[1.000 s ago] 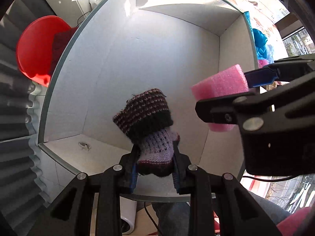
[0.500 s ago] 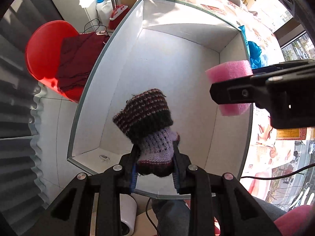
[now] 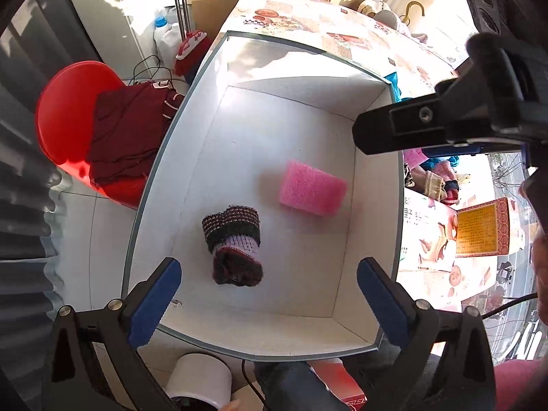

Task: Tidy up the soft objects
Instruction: 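Open both tools to release the items and withdraw from the box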

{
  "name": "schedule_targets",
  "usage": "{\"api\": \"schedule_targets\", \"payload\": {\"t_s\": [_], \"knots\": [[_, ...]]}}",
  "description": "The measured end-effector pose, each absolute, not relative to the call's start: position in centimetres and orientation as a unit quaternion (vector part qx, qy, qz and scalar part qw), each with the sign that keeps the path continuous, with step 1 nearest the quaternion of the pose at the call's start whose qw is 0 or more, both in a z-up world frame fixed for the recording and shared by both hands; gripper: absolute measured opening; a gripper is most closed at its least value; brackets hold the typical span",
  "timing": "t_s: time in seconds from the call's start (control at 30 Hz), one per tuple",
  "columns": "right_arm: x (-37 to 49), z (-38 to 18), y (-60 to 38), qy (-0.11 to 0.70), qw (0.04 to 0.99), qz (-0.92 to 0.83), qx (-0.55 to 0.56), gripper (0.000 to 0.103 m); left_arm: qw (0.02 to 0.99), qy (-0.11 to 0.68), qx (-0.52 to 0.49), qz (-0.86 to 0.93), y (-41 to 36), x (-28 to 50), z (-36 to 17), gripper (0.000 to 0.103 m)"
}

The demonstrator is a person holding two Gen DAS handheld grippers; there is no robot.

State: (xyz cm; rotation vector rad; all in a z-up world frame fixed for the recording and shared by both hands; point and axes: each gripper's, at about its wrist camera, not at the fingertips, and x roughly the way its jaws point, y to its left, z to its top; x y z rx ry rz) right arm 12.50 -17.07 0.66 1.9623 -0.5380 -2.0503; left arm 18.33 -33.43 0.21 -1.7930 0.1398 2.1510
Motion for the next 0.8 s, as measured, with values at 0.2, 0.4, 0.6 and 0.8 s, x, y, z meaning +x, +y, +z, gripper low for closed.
{"api": "schedule_targets", "payload": {"t_s": [0.2, 0.4, 0.6, 0.8], "knots": [[13.0, 2.6, -11.6, -0.232, 0.066, -0.725, 0.645, 0.103, 0.198, 0.082, -0.611, 0.762, -30.0, 16.6, 1.6, 0.103], [15.7, 4.3, -4.7, -0.284, 0.009, -0.727, 0.625, 0.103, 0.223, 0.143, -0.608, 0.748, -23.1, 15.2, 0.9, 0.103], [19.0, 5.0, 1.3, -0.316, -0.029, -0.719, 0.618, 0.103, 0.221, 0.239, -0.618, 0.716, -18.3, 14.8, -3.1, 0.103], [21.1, 4.9, 7.5, -0.315, -0.075, -0.713, 0.622, 0.103, 0.194, 0.294, -0.618, 0.702, -17.7, 15.0, -5.7, 0.103]]}}
